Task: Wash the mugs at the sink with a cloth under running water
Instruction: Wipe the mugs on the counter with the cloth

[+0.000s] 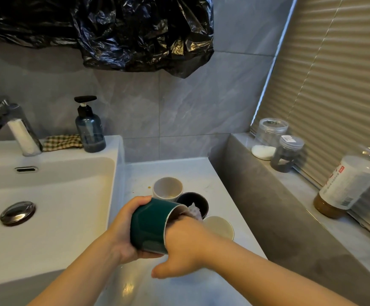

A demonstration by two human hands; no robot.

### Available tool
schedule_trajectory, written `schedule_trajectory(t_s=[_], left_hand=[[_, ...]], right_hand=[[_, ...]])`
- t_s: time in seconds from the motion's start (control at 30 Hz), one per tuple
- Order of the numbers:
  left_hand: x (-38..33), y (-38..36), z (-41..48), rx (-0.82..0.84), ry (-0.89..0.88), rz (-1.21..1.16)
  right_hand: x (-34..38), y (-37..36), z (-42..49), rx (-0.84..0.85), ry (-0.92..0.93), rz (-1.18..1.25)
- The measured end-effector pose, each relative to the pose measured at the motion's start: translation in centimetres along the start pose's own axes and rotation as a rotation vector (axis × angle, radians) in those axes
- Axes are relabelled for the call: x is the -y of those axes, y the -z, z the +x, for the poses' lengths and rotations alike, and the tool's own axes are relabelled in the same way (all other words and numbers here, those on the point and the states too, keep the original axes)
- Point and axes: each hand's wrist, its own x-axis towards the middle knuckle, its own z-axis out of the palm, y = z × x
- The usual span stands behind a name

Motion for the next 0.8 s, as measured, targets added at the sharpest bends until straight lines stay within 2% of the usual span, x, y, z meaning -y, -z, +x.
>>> schedule_trajectory(t_s=[0.13, 0.17, 0.2, 0.23, 0.3, 0.33, 0.43, 0.47, 0.5, 0.57, 0.6, 0.63, 0.67, 0.73, 0.8], left_hand=[[0.2, 0.0, 0.1, 0.058, -0.121, -0.047], [0.1, -0.1, 0.1, 0.056, -0.154, -0.012], [0.0, -0.1, 0.1, 0.054, -0.183, 0.019], [-0.2, -0.2, 0.1, 0.056, -0.206, 0.04], [-0.5, -0.2, 0.1, 0.064, -0.228, 0.065], [-0.6, -0.2, 0.0, 0.065, -0.234, 0.068], [-0.7, -0.2, 0.1, 0.036, -0.263, 0.031], [-0.6, -0.3, 0.2, 0.02, -0.282, 0.024], [-0.5, -0.5, 0.1, 0.006, -0.305, 0.022], [-0.3, -0.9, 0.0, -0.019, -0.379, 0.038], [-0.3, -1.0, 0.0, -0.029, -0.421, 0.05], [-0.3, -0.9, 0.0, -0.033, -0.461, 0.052], [-0.3, -0.8, -0.1, -0.033, -0.5, 0.05], [-0.6, -0.6, -0.2, -0.043, -0.555, 0.049], [-0.7, -0.4, 0.1, -0.059, -0.569, 0.028]], right_hand=[[0.5, -0.5, 0.0, -0.012, -0.072, 1.455], [0.4, -0.4, -0.2, -0.046, -0.027, 1.754], [0.4, -0.5, -0.1, -0.089, 0.033, 1.923], [0.5, -0.4, -0.1, -0.125, 0.065, 1.984], [0.7, -1.1, -0.3, -0.189, -0.075, 1.795], [0.8, -1.4, -0.4, -0.227, -0.188, 1.564], [0.7, -2.3, -0.7, -0.302, -0.169, 0.696], [0.7, -2.3, -0.8, -0.368, -0.191, 0.619], [0.8, -2.2, -1.0, -0.441, -0.204, 0.696], [0.7, -1.6, -0.8, -0.479, -0.313, 1.296], [0.3, -1.3, -0.6, -0.418, -0.327, 1.644], [-0.5, -1.3, -0.4, -0.407, -0.323, 1.919], [-1.3, -1.2, -0.4, -0.41, -0.303, 2.097], [-2.0, -0.8, -1.0, -0.405, -0.192, 2.25], [-1.8, -0.2, -1.6, -0.362, -0.092, 2.247]])
